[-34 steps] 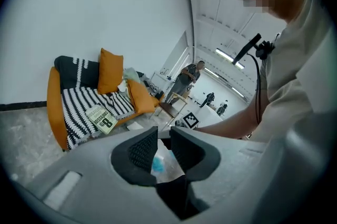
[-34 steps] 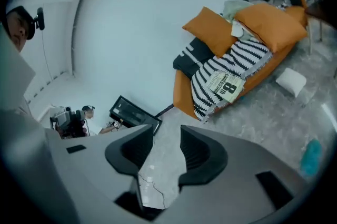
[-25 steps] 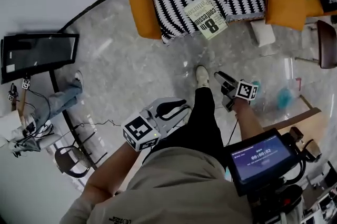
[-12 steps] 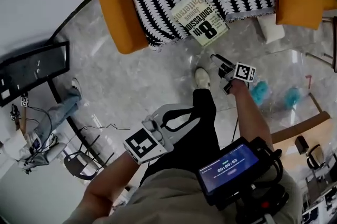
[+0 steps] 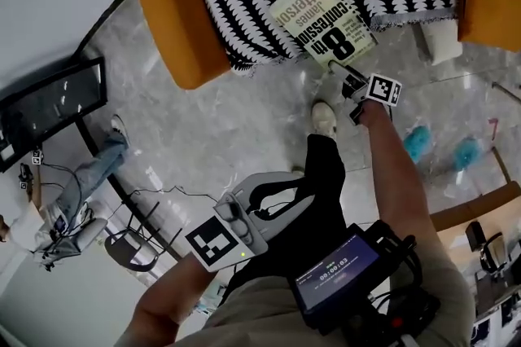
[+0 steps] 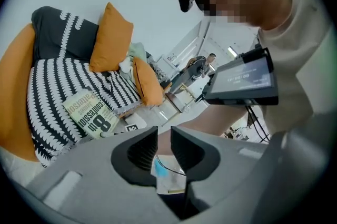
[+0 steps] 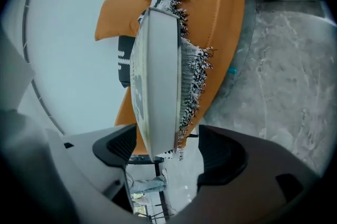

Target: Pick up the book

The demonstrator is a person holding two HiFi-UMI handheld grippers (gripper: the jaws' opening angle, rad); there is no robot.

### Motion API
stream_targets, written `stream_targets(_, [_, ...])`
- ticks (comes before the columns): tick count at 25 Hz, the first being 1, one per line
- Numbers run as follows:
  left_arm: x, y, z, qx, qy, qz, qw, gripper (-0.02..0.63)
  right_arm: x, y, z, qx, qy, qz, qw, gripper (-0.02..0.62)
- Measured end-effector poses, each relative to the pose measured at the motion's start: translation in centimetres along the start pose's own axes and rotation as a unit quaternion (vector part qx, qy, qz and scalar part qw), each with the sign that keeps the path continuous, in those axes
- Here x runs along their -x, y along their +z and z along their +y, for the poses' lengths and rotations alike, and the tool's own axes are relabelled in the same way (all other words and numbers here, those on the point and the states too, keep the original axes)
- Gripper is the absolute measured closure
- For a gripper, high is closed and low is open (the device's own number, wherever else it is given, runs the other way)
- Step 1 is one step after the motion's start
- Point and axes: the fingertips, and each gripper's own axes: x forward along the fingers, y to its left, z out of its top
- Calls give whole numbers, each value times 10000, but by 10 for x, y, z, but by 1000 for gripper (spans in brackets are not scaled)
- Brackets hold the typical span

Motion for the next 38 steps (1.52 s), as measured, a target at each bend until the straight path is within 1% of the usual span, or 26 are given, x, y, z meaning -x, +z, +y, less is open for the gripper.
stream_targets(2, [7,-5,4,202,61,14,9998,545,-3,-1,1,76,49,70,9999,233])
stream_targets(4, [14,-10,12,299,106,44,9995,545,-8,4,8,107,176,43,9998,241])
stream_targets(5, [16,-12,15,339,111,47,9994,545,-10,7,12,105,254,20,9996,305])
stream_targets(6, [18,-13,18,391,98,29,9992,545,-11,8,17,87,338,8,9994,347])
stream_targets(8, [19,-13,20,469,18,-57,9989,545,-10,7,24,55,437,-27,9990,376])
stream_targets(9, [20,-12,22,459,-25,-98,9989,545,-8,7,26,37,433,-72,9990,381])
stream_targets(13, [18,-3,26,355,-70,-204,9991,545,0,3,30,-23,299,-164,9994,403])
stream_targets(16, [27,13,16,360,-50,-338,9988,546,11,2,50,29,202,-104,9997,413])
stream_targets(20, [48,31,-12,215,-77,-540,9983,545,33,-1,79,85,-259,2,9996,417])
stream_targets(22, [59,33,-29,157,-91,-557,9983,545,44,-9,99,78,-277,2,9996,417])
stream_targets(25, [75,30,-56,42,-41,-509,9987,546,63,-22,137,1,-202,-131,9997,417])
stream_targets(29, [99,31,-96,-138,-66,-731,9972,546,91,-28,200,174,-277,-332,9989,417])
stream_targets(31, [110,27,-109,-183,-70,-761,9969,546,98,-35,232,230,-187,-369,9989,417])
stream_targets(35, [119,10,-120,-251,-105,-600,9978,549,111,-49,282,243,9,-384,9990,417])
stream_targets(38, [133,6,-139,-341,-139,-653,9972,580,128,-63,331,429,165,-428,9980,417])
